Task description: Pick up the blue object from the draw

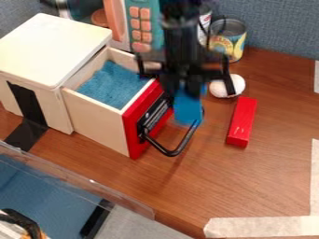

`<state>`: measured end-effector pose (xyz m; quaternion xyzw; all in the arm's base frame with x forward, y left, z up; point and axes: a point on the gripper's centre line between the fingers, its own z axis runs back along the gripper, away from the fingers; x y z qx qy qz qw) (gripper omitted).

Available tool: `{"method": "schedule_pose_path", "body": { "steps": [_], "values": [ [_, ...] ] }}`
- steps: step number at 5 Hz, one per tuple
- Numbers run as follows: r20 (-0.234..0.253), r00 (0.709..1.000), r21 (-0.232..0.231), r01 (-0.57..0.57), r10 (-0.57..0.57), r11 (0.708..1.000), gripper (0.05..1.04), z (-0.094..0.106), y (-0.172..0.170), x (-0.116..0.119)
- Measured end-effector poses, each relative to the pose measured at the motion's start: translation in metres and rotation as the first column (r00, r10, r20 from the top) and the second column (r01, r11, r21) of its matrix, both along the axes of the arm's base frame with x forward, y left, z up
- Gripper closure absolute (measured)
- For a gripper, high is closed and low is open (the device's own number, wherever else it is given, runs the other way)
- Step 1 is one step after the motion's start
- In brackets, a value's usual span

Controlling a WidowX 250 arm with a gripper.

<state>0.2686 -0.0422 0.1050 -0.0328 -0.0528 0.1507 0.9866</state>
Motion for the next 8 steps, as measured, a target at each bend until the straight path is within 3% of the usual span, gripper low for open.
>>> {"method": "schedule_pose_path", "body": {
  "steps": [2, 5, 6, 7, 8],
  "values": [
    [0.006, 0.998, 0.050, 0.064, -0.065, 0.997, 0.831, -0.016, -0.019, -0.016],
    [0.024, 0.995, 0.170, 0.087, -0.093, 0.982, 0.831, -0.076, -0.034, -0.023],
    [-0.001, 0.995, 0.161, 0.096, -0.097, 0.982, 0.831, -0.086, -0.035, -0.024],
    [-0.043, 0.995, 0.114, 0.090, -0.085, 0.989, 0.771, -0.091, -0.031, -0.022],
    [-0.063, 0.994, 0.089, 0.092, -0.086, 0.992, 0.471, -0.091, -0.030, -0.022]
  ]
}}
